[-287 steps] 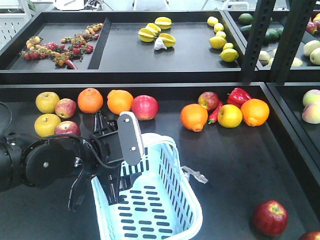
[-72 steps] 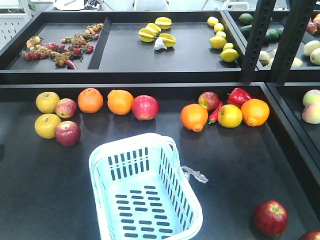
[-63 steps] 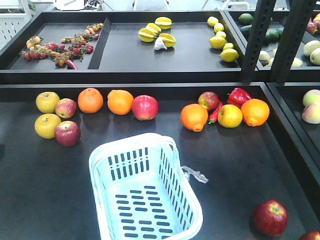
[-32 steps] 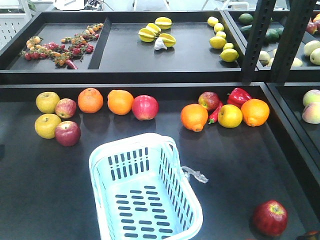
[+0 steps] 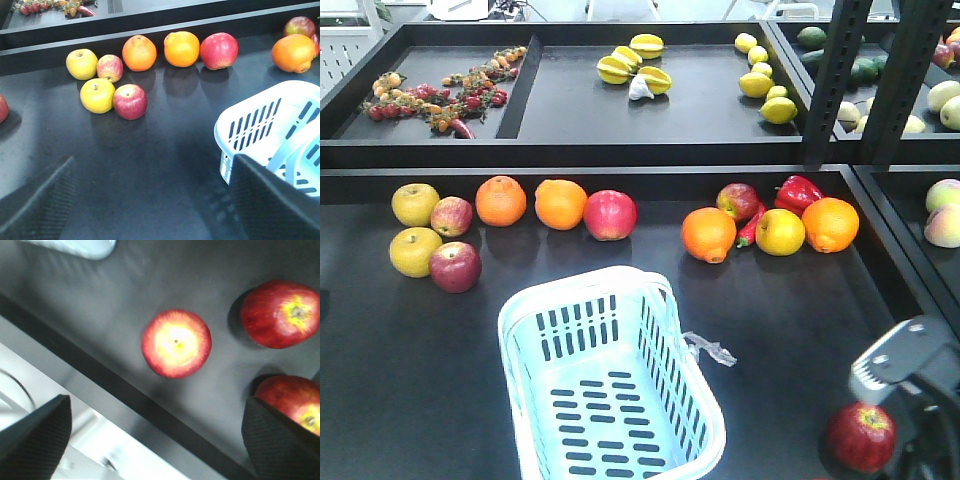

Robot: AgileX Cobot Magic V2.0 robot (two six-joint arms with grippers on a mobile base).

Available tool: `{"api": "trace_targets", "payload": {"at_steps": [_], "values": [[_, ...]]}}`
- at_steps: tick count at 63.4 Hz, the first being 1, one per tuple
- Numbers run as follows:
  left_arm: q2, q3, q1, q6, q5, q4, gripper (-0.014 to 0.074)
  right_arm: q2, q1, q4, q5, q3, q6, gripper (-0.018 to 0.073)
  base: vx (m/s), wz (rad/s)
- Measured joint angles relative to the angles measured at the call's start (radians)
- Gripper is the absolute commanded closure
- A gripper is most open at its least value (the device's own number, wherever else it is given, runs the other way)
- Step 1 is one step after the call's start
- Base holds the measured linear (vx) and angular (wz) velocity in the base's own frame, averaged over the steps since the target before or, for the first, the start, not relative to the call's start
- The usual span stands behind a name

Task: Pick three apples into basket with both arms
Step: 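Move the right gripper down over the red apple nearest the robot and grasp it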

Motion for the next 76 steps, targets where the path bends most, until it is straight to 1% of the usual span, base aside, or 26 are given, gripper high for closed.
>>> {"api": "trace_targets", "payload": {"at_steps": [8, 16, 30, 41, 76], "values": [[0.0, 0.0, 0.0, 0.0, 0.0, 0.0, 0.0011, 0.089, 0.064, -0.057, -0.05, 0.0, 0.052, -0.0083, 0.0, 0.0], [0.0, 0.0, 0.0, 0.0, 0.0, 0.0, 0.0011, 0.181, 0.081, -0.065, -0.092, 0.0, 0.083, -0.0077, 0.0, 0.0], [0.0, 0.0, 0.0, 0.0, 0.0, 0.0, 0.0011, 0.325, 0.081, -0.065, -0.142, 0.0, 0.135, -0.007, 0.0, 0.0], [0.0, 0.0, 0.0, 0.0, 0.0, 0.0, 0.0011, 0.398, 0.081, -0.065, -0.169, -0.001, 0.172, -0.0065, 0.0, 0.0], [0.0, 0.0, 0.0, 0.0, 0.0, 0.0, 0.0011, 0.604, 0.081, -0.04, -0.312, -0.007, 0.19, -0.0056, 0.0, 0.0]]}}
